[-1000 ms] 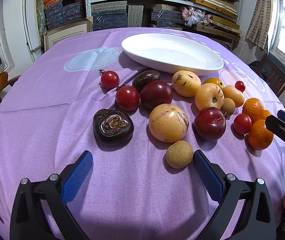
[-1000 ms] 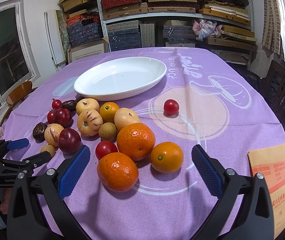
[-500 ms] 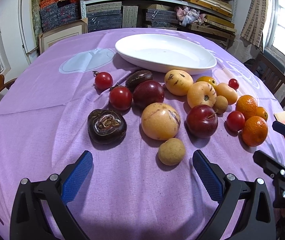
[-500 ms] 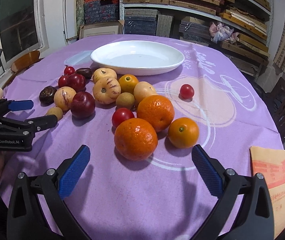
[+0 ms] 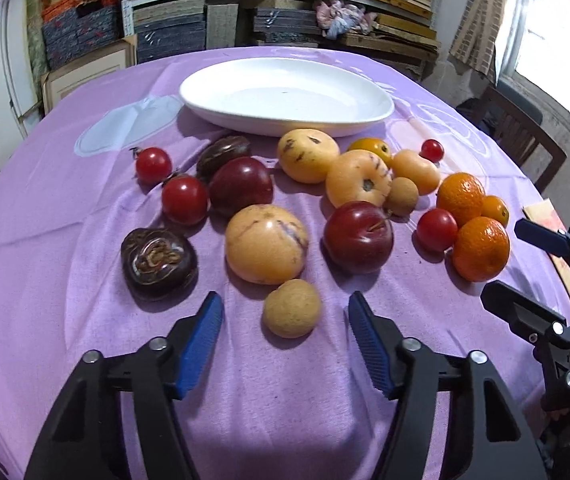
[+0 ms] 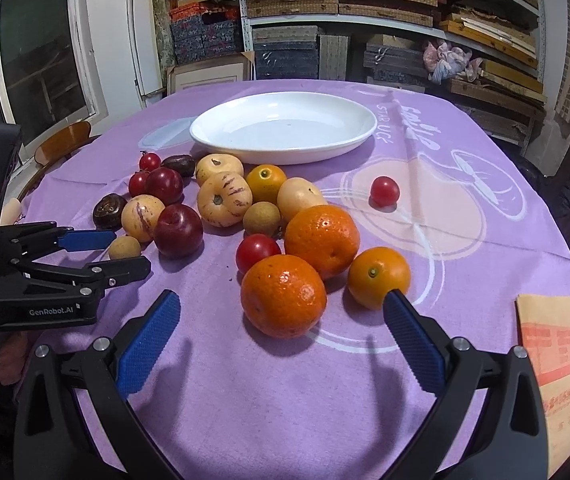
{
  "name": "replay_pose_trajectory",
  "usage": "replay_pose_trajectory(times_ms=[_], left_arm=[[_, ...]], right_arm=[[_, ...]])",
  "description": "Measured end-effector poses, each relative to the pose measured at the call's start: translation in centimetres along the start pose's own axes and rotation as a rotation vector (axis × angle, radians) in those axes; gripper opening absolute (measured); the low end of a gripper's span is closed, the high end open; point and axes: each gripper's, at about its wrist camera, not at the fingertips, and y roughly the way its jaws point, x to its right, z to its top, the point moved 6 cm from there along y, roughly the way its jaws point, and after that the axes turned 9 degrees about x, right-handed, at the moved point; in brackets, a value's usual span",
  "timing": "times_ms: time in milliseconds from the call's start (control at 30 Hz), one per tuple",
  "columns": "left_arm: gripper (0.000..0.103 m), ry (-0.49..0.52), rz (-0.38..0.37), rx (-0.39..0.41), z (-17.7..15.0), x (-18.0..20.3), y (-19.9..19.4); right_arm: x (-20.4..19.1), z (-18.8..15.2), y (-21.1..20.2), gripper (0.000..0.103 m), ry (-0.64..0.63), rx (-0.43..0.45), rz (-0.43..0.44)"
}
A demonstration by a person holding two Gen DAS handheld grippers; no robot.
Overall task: Organize fruits
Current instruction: 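Lower the left tool onto the small tan round fruit and close it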
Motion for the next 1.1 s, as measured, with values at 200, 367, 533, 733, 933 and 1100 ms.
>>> replay_pose_trajectory(times_ms=[200,367,533,733,933,1100], left_arm=[[0.044,-0.002,-0.042,0.008,0.8,-0.2,-0.5],[0.040,0.039,-0.060,0.025,1.2,0.7,-1.7],[0.040,0.054,-0.030,0.012,0.8,0.9,-1.1],[0.040,0.036,-0.029,-0.007,0.1,0.5,-1.2],[0.035,0.011,-0.023,-0.005,0.0,0.5,-0.3],[0.026,-0.023,-0.040,0.006,-0.1,-0.2,-0.6]], right_arm=[[0.5,0.0,-0.2,0.099,0.037,0.010,0.023],[0.8,0.0,-0.5,0.099,0.064,0.022,0.040],[0.9,0.0,-0.7,0.099,0.076,0.032,0.049],[0.9,0.0,-0.7,0.099,0.078,0.032,0.054],[0.6,-0.1,-0.7,0.099,0.061,0.025,0.050],[0.5,-0.1,-0.5,0.099,0.055,0.018,0.053]])
